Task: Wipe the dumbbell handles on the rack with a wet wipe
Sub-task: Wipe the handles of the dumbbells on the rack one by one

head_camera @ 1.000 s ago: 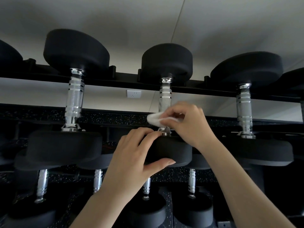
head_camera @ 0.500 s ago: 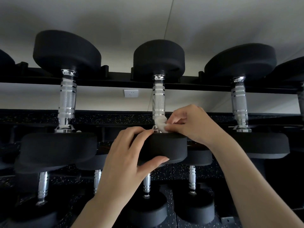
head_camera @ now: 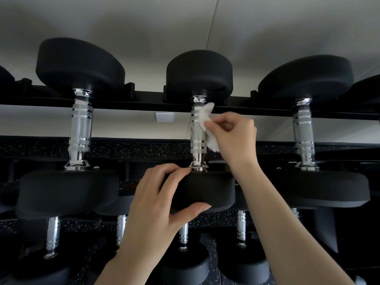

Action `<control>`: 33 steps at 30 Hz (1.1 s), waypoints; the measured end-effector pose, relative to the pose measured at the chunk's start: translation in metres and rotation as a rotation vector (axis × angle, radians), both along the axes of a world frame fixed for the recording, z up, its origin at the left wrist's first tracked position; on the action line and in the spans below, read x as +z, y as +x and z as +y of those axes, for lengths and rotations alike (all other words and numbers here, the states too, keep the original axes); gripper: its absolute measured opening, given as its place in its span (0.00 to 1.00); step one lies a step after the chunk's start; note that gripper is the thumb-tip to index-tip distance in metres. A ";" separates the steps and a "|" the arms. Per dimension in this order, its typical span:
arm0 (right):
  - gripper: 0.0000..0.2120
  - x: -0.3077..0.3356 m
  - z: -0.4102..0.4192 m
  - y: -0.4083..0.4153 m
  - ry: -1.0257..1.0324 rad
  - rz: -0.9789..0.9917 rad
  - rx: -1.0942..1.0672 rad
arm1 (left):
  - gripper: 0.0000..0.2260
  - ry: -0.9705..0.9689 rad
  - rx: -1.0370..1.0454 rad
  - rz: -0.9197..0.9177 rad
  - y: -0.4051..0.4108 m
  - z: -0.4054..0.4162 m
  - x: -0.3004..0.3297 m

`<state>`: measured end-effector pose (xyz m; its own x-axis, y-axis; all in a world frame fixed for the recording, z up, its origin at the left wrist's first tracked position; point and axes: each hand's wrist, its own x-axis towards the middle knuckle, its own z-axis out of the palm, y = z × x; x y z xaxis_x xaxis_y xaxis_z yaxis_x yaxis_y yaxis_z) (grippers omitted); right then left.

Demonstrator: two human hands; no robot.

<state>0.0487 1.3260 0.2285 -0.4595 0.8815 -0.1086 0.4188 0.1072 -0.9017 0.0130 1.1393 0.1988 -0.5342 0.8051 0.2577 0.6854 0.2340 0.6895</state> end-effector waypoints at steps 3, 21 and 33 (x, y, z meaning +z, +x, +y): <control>0.06 0.000 0.010 -0.018 -0.020 0.073 -0.039 | 0.25 0.007 0.004 -0.010 0.000 0.000 0.000; 0.06 -0.018 0.028 -0.023 -0.901 0.513 0.080 | 0.25 0.019 -0.002 0.003 0.000 0.001 -0.001; 0.09 -0.024 0.016 0.005 -0.863 0.388 0.218 | 0.24 0.013 -0.003 -0.003 0.000 0.001 0.000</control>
<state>0.0534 1.3417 0.2044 -0.7435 0.4608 -0.4847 0.1253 -0.6160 -0.7777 0.0133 1.1402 0.1990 -0.5323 0.8035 0.2665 0.6840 0.2227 0.6947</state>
